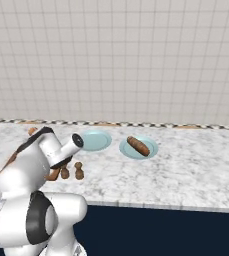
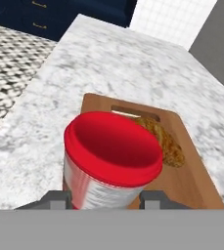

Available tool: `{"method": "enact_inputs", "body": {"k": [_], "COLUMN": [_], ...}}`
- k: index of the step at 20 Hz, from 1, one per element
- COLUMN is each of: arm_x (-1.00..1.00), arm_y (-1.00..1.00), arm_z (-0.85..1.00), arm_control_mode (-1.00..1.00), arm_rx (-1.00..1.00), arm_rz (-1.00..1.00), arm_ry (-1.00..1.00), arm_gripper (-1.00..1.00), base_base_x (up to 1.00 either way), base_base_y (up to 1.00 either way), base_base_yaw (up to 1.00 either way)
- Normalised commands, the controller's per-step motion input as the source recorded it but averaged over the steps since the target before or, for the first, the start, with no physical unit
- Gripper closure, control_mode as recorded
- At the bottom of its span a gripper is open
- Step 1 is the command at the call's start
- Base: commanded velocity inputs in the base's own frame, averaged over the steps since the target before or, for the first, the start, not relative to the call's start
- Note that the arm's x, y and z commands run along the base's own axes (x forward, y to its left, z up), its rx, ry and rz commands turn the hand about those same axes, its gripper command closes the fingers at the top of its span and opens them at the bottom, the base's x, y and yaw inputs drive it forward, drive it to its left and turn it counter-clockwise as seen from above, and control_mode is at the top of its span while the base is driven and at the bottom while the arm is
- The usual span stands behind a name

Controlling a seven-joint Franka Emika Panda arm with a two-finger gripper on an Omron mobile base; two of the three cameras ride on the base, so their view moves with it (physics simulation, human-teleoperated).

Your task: From the different types of pastries on the counter, select a croissant and place it on the cutting board. Then retrieve a jar of jam from the cabinet and place it alongside the croissant on the cutting board.

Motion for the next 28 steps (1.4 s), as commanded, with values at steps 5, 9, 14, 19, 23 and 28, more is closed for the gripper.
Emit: {"method": "enact_inputs", "body": {"k": [5, 9, 14, 19, 23, 28], "arm_x": [0.04, 0.12, 0.0, -0.02, -0.2, -0.42], "arm_y": [0.0, 0.01, 0.0, 0.0, 0.0, 0.0], "arm_z": [-0.31, -0.26, 0.03, 0.47, 0.91, 1.0], "arm_control_mode": [-1.0, -1.0, -1.0, -1.0, -1.0, -1.0], "arm_rx": [0.0, 0.0, 0.0, 0.0, 0.0, -0.02], "arm_rz": [0.0, 0.0, 0.0, 0.0, 0.0, 0.0], "arm_ry": [-0.01, -0.02, -0.07, 0.0, 0.0, -0.01], "arm_gripper": [1.0, -1.0, -1.0, -1.0, -1.0, -1.0], "base_base_x": [0.0, 0.0, 0.0, 0.0, 0.0, 0.0], "base_base_y": [0.0, 0.0, 0.0, 0.0, 0.0, 0.0], "base_base_yaw": [0.0, 0.0, 0.0, 0.0, 0.0, 0.0]}}
